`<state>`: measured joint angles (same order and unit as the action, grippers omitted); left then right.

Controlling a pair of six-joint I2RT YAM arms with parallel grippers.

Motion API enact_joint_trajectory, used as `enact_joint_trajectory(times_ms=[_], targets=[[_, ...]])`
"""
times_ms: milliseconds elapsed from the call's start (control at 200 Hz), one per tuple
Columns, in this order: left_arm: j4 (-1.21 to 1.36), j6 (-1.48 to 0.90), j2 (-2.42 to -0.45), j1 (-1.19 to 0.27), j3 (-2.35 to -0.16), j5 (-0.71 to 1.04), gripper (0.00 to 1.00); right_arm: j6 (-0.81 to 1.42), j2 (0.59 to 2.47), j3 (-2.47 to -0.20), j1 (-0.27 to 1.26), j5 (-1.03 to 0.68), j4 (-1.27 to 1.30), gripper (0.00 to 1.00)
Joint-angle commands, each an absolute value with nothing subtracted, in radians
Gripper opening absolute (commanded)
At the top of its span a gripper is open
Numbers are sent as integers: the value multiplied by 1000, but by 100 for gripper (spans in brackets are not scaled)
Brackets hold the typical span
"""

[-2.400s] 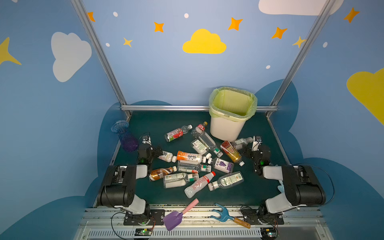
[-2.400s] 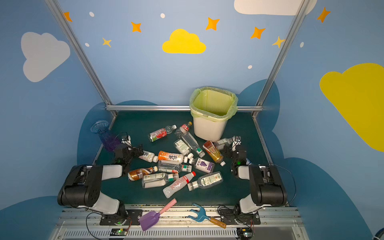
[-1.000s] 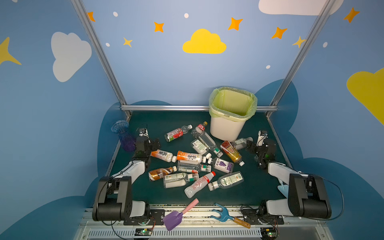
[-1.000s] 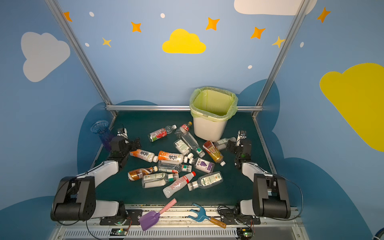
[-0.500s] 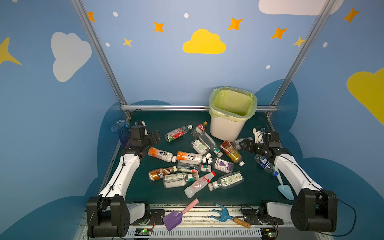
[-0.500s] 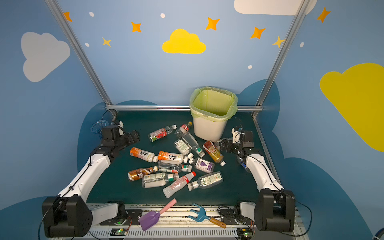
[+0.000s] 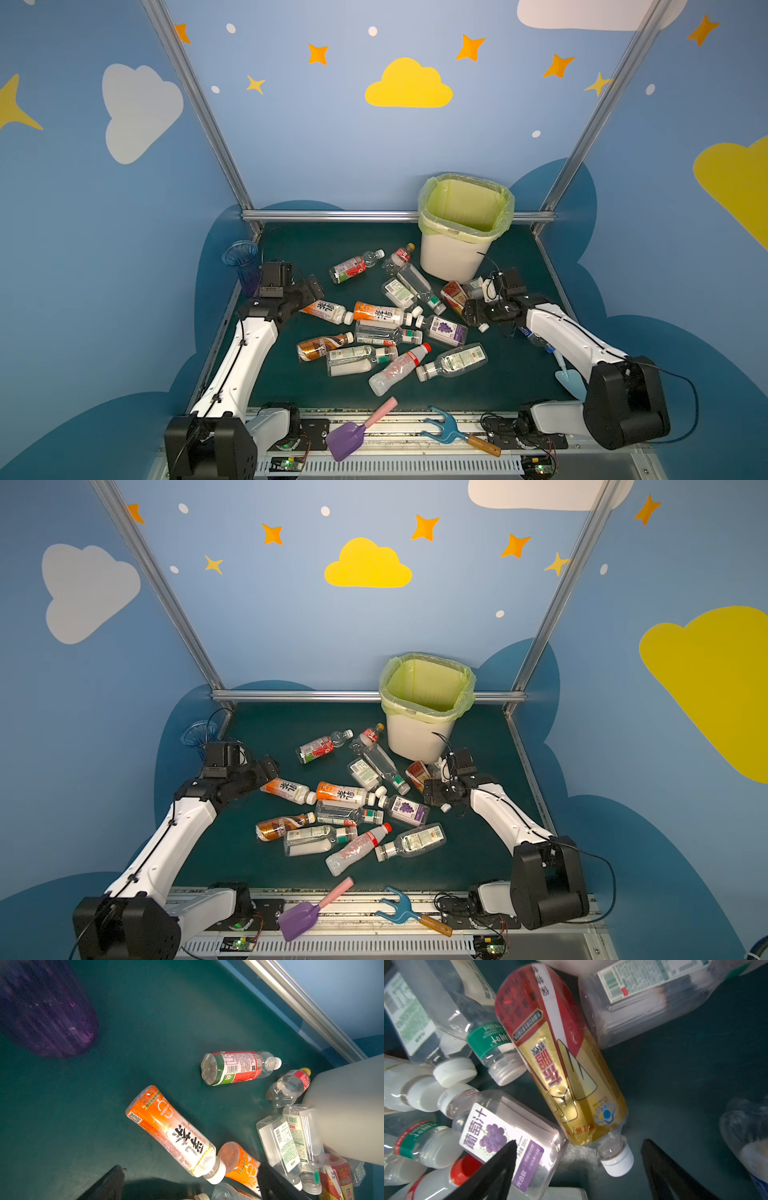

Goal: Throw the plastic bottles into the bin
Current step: 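Move right gripper to red-and-gold bottle beside bin while left arm reaches toward bottles, then close right gripper on the red-and-gold bottle and lift it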

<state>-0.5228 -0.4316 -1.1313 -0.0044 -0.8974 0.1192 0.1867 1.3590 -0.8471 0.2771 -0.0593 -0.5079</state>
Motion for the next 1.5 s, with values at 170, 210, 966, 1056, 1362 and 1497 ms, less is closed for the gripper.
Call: enact_joint_trajectory(times_ms=[170, 210, 966, 1056, 1362, 1497], targets=[[-609, -442, -1160, -9, -932, 167, 99, 167, 1430, -898, 322, 29, -529, 95], [-609, -445, -1161, -8, -931, 174, 100, 166, 1439, -903, 327, 37, -524, 96], [-627, -448, -1120, -12, -924, 241, 99, 140, 1585, -971, 366, 100, -452, 94], [-635, -445, -1118, -11, -924, 239, 99, 131, 1608, -991, 371, 118, -460, 93], [-648, -442, -1122, -12, -928, 229, 98, 130, 1641, -1028, 377, 127, -466, 79], [-646, -444, -1129, -12, -930, 230, 98, 122, 1647, -1032, 378, 107, -472, 69]])
